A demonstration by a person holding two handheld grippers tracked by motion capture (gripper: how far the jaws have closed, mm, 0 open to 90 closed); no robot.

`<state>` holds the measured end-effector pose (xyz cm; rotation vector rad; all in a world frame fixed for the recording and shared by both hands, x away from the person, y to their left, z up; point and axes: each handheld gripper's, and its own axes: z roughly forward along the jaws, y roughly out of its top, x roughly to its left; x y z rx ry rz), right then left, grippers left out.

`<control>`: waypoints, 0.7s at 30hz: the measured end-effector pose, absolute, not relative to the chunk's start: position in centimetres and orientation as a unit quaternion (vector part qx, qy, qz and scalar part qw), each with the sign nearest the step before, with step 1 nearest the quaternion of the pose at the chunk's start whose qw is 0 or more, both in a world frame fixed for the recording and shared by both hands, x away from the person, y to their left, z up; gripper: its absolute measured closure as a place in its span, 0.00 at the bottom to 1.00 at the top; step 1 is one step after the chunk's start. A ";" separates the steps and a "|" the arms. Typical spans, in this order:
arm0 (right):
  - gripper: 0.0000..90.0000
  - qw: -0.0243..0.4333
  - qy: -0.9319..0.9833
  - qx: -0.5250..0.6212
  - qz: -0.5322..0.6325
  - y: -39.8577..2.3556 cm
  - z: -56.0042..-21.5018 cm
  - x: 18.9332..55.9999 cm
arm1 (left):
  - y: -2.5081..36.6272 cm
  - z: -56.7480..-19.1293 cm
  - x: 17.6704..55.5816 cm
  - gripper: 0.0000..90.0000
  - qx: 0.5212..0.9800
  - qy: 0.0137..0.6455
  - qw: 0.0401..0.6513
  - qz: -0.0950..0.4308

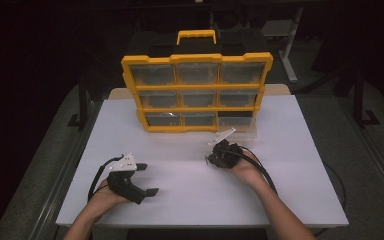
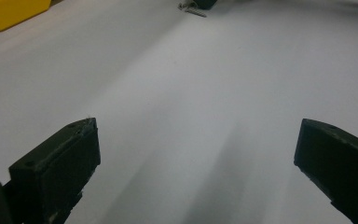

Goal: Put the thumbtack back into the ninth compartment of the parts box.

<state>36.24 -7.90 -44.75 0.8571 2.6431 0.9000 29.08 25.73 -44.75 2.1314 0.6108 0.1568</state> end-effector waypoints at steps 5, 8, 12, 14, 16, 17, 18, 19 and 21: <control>0.95 0.108 0.900 0.291 0.307 -7.9 -44.8 36.3 | 25.7 -44.8 29.1 0.00 0.860 0.247 0.443 0.063; 0.96 0.106 0.899 0.293 0.307 -7.9 -44.8 36.3 | 25.7 -44.8 29.0 0.00 0.859 0.247 0.444 0.063; 0.96 0.107 0.899 0.293 0.306 -7.9 -44.8 36.3 | 25.7 -44.8 29.1 0.00 0.859 0.248 0.443 0.063; 0.96 0.107 0.899 0.293 0.307 -7.9 -44.8 36.2 | 25.7 -44.8 29.1 0.00 0.859 0.248 0.443 0.063; 0.96 0.108 0.900 0.291 0.306 -7.9 -44.8 36.2 | 25.7 -44.8 29.1 0.00 0.859 0.248 0.443 0.063; 0.96 0.108 0.900 0.291 0.306 -7.9 -44.8 36.2 | 25.7 -44.8 29.1 0.00 0.859 0.248 0.443 0.063; 0.96 0.109 0.900 0.291 0.305 -7.9 -44.8 36.2 | 25.7 -44.8 29.1 0.00 0.859 0.248 0.443 0.063; 0.96 0.111 0.901 0.290 0.303 -7.9 -44.7 36.2 | 25.7 -44.8 29.1 0.00 0.859 0.249 0.443 0.063; 0.96 0.109 0.900 0.291 0.304 -8.0 -44.6 36.2 | 25.7 -44.8 29.1 0.00 0.859 0.249 0.443 0.063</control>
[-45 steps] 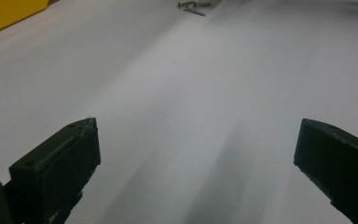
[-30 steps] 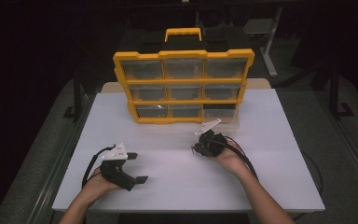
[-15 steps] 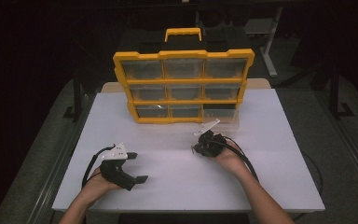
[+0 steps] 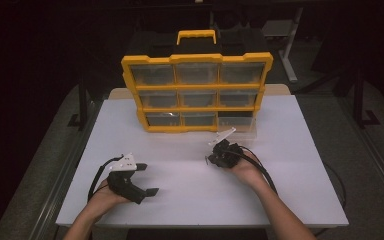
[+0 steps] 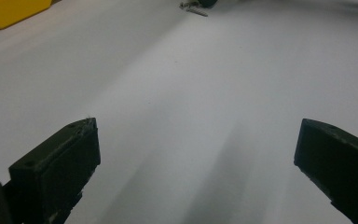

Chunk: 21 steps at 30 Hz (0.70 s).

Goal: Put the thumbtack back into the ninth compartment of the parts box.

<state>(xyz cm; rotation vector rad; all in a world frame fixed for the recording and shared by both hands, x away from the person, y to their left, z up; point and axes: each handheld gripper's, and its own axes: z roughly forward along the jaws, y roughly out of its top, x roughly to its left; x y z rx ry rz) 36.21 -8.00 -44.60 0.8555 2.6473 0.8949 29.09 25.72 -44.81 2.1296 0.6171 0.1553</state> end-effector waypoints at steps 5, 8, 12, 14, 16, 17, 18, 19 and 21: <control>0.96 0.105 0.898 0.293 0.311 -8.3 -44.0 36.1 | 25.7 -44.9 29.1 0.00 0.859 0.249 0.443 0.063; 0.96 0.102 0.898 0.293 0.313 -8.4 -43.8 36.1 | 25.7 -44.9 29.1 0.00 0.859 0.249 0.442 0.063; 0.96 0.096 0.898 0.294 0.313 -8.5 -43.4 35.9 | 25.7 -44.9 29.1 0.00 0.860 0.249 0.442 0.063; 0.96 0.092 0.898 0.293 0.315 -8.5 -43.0 35.8 | 25.7 -44.9 29.1 0.00 0.859 0.249 0.442 0.062; 0.96 0.091 0.898 0.293 0.315 -8.5 -43.0 35.8 | 25.7 -44.9 29.1 0.00 0.860 0.249 0.442 0.062; 0.96 0.090 0.899 0.290 0.315 -8.6 -42.8 35.8 | 25.7 -44.9 29.1 0.00 0.860 0.249 0.442 0.062; 0.96 0.089 0.899 0.291 0.315 -8.7 -42.7 35.7 | 25.7 -44.9 29.1 0.00 0.860 0.249 0.442 0.062; 0.96 0.089 0.898 0.291 0.316 -8.7 -42.6 35.7 | 25.7 -44.9 29.1 0.00 0.860 0.249 0.442 0.062; 0.96 0.089 0.899 0.288 0.317 -8.8 -42.2 35.6 | 25.8 -44.9 29.1 0.00 0.859 0.249 0.442 0.063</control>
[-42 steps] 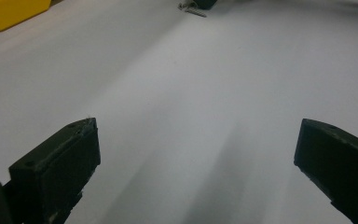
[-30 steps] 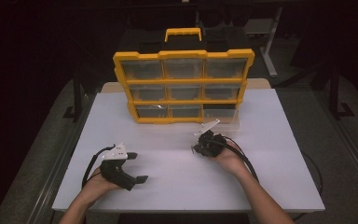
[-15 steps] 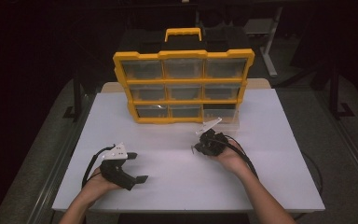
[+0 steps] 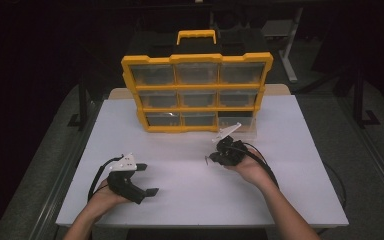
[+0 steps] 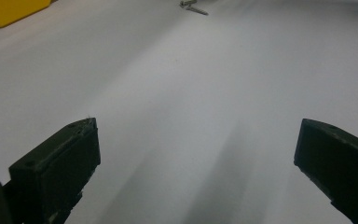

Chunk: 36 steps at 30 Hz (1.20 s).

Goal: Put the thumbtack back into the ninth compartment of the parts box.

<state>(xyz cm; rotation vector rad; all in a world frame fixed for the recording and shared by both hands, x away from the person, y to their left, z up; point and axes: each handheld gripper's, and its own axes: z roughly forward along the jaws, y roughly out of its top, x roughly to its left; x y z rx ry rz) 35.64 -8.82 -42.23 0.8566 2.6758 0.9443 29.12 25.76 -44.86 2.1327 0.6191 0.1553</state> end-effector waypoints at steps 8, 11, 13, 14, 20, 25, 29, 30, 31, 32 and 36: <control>0.96 0.085 0.900 0.283 0.320 -9.1 -41.0 35.5 | 25.8 -44.8 29.1 0.00 0.858 0.255 0.443 0.059; 0.96 0.084 0.900 0.281 0.321 -9.1 -40.5 35.6 | 25.7 -44.8 29.1 0.00 0.859 0.251 0.442 0.056; 0.96 0.084 0.901 0.279 0.322 -9.2 -40.1 35.7 | 25.6 -44.8 29.1 0.00 0.861 0.249 0.440 0.056; 0.96 0.084 0.901 0.278 0.323 -9.2 -39.9 35.7 | 25.6 -44.8 29.1 0.00 0.861 0.251 0.440 0.055; 0.96 0.084 0.900 0.277 0.325 -9.4 -39.0 35.8 | 25.7 -44.9 29.1 0.00 0.860 0.253 0.439 0.057; 0.96 0.089 0.902 0.273 0.322 -9.7 -37.8 35.9 | 25.7 -44.9 29.1 0.00 0.857 0.256 0.444 0.056; 0.96 0.089 0.901 0.270 0.327 -9.7 -37.0 36.0 | 25.8 -44.9 29.1 0.00 0.857 0.257 0.443 0.057; 0.96 0.089 0.901 0.270 0.328 -9.7 -36.8 36.0 | 25.8 -44.9 29.1 0.00 0.857 0.257 0.443 0.058; 0.96 0.090 0.900 0.271 0.328 -9.7 -36.7 36.0 | 25.8 -44.9 29.1 0.00 0.857 0.257 0.443 0.058; 0.96 0.090 0.900 0.272 0.328 -9.7 -36.5 36.0 | 25.8 -44.9 29.1 0.00 0.857 0.257 0.443 0.058; 0.96 0.092 0.899 0.272 0.331 -9.8 -35.8 36.2 | 25.8 -44.9 29.1 0.01 0.857 0.257 0.443 0.060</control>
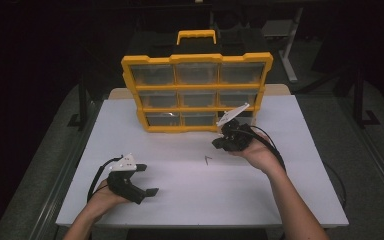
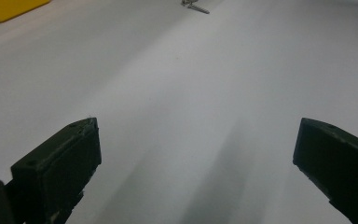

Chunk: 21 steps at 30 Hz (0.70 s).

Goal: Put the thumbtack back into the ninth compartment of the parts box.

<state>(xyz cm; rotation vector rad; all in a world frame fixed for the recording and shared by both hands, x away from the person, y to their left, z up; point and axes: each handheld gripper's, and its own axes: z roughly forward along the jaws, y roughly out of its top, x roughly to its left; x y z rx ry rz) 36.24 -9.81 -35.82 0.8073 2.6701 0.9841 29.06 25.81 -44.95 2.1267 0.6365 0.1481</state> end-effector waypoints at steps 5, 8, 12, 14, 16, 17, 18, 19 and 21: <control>0.96 0.093 0.895 0.277 0.337 -10.0 -35.0 36.7 | 25.8 -45.0 29.0 0.01 0.858 0.253 0.443 0.064; 0.96 0.094 0.894 0.280 0.337 -10.1 -34.8 36.9 | 25.9 -45.0 29.0 0.01 0.859 0.251 0.440 0.067; 0.96 0.096 0.892 0.287 0.337 -10.6 -34.5 37.5 | 25.9 -45.0 29.1 0.01 0.859 0.249 0.442 0.067; 0.96 0.097 0.889 0.293 0.338 -10.8 -34.2 37.7 | 25.9 -45.1 29.1 0.01 0.859 0.249 0.442 0.067; 0.96 0.098 0.886 0.299 0.340 -11.0 -34.0 38.0 | 25.9 -45.1 29.0 0.01 0.859 0.249 0.442 0.068; 0.96 0.101 0.885 0.300 0.340 -11.1 -33.9 38.1 | 25.9 -45.0 29.0 0.01 0.859 0.250 0.442 0.068; 0.96 0.103 0.884 0.300 0.343 -11.3 -33.8 38.3 | 25.9 -45.0 29.0 0.01 0.859 0.250 0.442 0.068; 0.96 0.102 0.883 0.302 0.344 -11.4 -33.8 38.5 | 26.0 -45.0 29.0 0.01 0.858 0.251 0.443 0.068; 0.96 0.104 0.881 0.306 0.345 -11.6 -33.7 38.6 | 26.0 -45.0 29.1 0.01 0.858 0.251 0.443 0.069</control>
